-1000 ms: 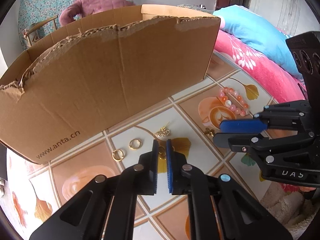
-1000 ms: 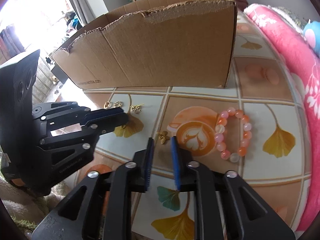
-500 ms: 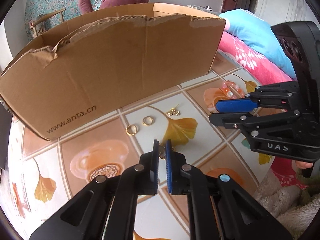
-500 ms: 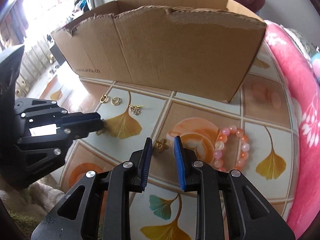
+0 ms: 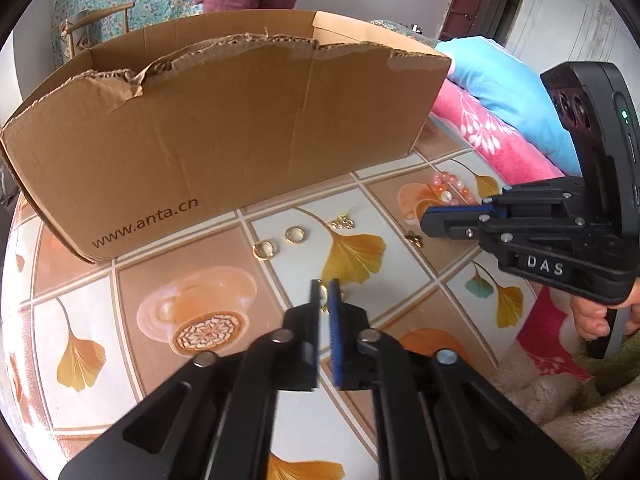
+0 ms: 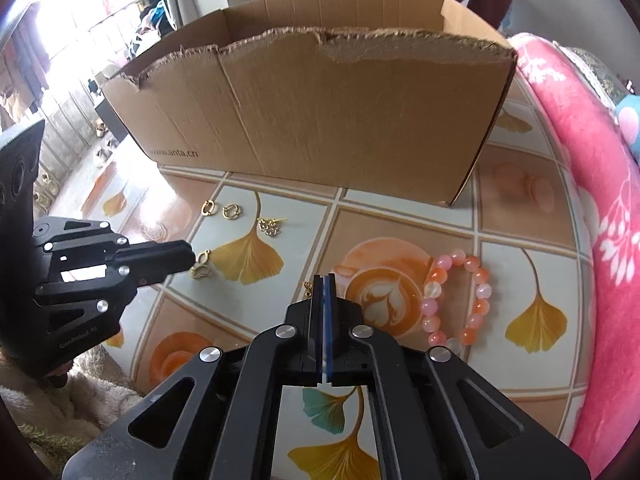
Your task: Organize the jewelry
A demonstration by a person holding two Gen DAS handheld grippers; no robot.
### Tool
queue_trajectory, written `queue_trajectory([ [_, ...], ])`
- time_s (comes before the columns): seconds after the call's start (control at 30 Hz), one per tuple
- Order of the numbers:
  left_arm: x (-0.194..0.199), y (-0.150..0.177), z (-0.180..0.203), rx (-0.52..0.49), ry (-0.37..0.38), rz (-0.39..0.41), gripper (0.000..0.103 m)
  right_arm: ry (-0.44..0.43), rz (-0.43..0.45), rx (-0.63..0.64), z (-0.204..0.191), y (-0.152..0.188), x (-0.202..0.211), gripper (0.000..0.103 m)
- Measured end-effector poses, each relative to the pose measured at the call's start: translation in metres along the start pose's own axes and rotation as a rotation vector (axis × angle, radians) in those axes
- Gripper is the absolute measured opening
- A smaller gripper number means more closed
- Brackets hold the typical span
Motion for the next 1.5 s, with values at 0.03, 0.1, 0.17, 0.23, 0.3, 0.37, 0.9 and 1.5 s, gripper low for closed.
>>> queue_trajectory([
  [0.03, 0.0, 0.002, 0.001, -0.005, 0.009, -0.005, 0.028, -0.003, 0.003, -0.001, 0.001, 0.0, 0.001, 0.003],
  [0.1, 0.0, 0.004, 0.003, -0.02, -0.003, -0.01, 0.038, 0.003, 0.004, -0.001, 0.004, 0.002, 0.004, 0.009],
  [0.17, -0.003, 0.006, 0.005, -0.041, -0.017, -0.016, 0.038, 0.005, 0.007, -0.003, 0.004, 0.002, 0.004, 0.012],
  [0.23, -0.005, 0.007, 0.007, -0.068, -0.03, -0.013, 0.038, 0.005, 0.011, -0.005, 0.004, 0.002, 0.004, 0.012],
  [0.3, -0.006, 0.007, 0.008, -0.084, -0.044, -0.011, 0.038, 0.004, 0.018, -0.007, 0.003, 0.001, 0.006, 0.012],
  [0.37, -0.008, 0.006, 0.009, -0.1, -0.068, -0.007, 0.031, -0.001, 0.023, -0.011, 0.007, 0.003, 0.013, 0.012],
  [0.9, -0.013, 0.003, 0.01, -0.138, -0.14, -0.006, 0.01, -0.012, 0.01, 0.017, 0.005, 0.012, 0.018, 0.029],
  [1.5, -0.008, 0.005, 0.005, -0.13, -0.12, 0.001, 0.01, 0.036, -0.053, 0.084, -0.012, 0.007, 0.002, 0.005],
])
Point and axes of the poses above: each gripper's, at about its wrist camera, not at the fingertips, and x roughly against the way its jaws point, z to its right, y to its underside, the point moved 8 cm from there along -x, roughly the way its jaws point, and after that the axes turned 10 degrees about x, right-handed, at the moved point
